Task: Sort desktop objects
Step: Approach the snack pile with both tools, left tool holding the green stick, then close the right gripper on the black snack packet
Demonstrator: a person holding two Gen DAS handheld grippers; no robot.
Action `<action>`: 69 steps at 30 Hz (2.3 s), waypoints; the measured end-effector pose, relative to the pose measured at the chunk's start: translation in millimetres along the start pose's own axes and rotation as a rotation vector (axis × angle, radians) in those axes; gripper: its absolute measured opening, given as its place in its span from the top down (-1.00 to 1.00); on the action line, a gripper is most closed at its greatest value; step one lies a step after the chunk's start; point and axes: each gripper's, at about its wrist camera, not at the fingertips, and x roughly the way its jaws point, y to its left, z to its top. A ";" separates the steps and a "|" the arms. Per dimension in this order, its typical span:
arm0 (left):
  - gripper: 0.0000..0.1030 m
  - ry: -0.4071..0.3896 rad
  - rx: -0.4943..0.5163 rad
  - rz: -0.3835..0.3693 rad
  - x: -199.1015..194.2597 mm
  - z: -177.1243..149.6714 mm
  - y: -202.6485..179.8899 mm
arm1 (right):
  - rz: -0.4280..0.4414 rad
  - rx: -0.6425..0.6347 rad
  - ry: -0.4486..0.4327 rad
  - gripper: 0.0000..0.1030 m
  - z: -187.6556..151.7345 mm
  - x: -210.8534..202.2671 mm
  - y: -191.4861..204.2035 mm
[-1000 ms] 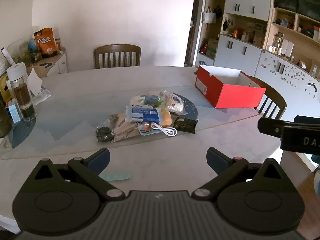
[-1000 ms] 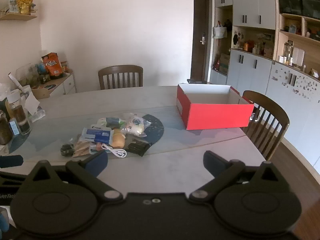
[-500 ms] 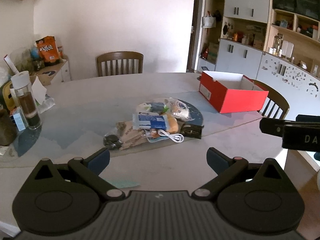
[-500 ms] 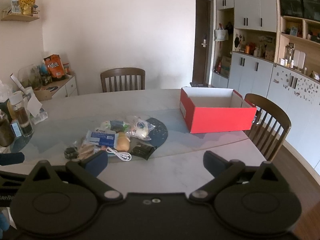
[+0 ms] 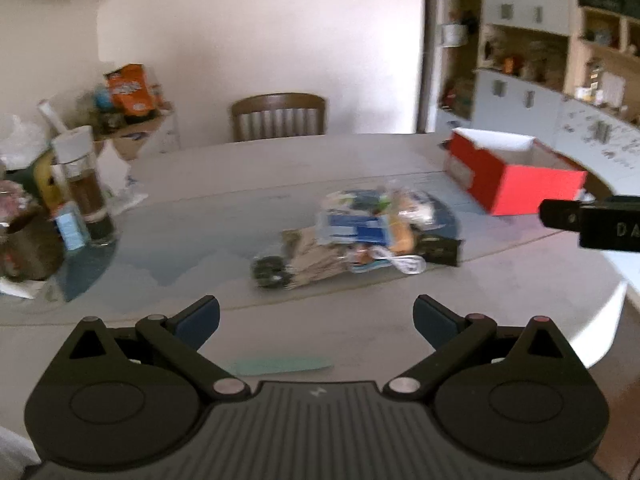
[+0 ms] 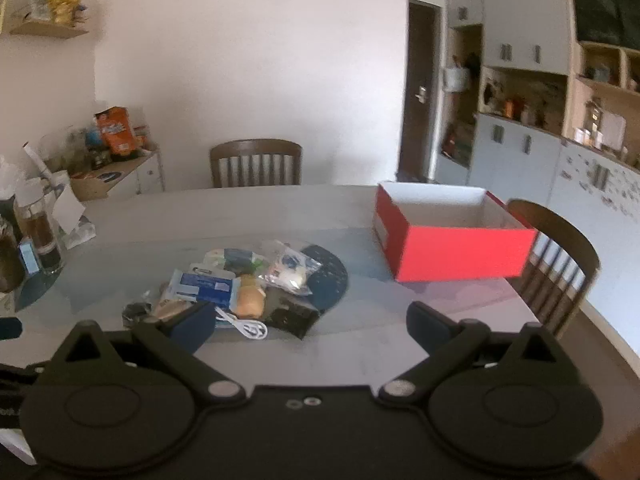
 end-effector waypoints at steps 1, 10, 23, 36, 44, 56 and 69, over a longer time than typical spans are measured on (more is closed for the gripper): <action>-1.00 0.003 -0.004 0.008 4.2 -1.3 0.4 | 0.008 -0.006 0.002 -0.98 -0.1 5.7 -1.2; -1.00 0.095 -0.086 0.101 61.0 -18.8 1.3 | 0.083 -0.072 0.046 -0.98 -6.1 71.2 -17.0; -1.00 0.147 -0.106 0.173 114.8 -48.6 20.2 | 0.116 -0.143 0.126 -0.97 -25.9 170.3 -20.7; -1.00 0.158 -0.104 0.161 130.3 -57.7 19.7 | 0.136 -0.153 0.199 -0.66 -34.6 218.6 -7.7; -1.00 0.168 -0.136 0.165 126.6 -60.3 22.1 | 0.151 -0.134 0.240 -0.35 -37.1 226.6 -5.9; -1.00 0.149 -0.046 0.056 119.7 -67.4 23.0 | 0.150 -0.118 0.256 -0.32 -36.0 228.2 -9.0; -0.92 0.128 -0.007 0.003 123.1 -66.5 26.4 | 0.167 -0.130 0.254 -0.11 -37.3 226.0 -7.2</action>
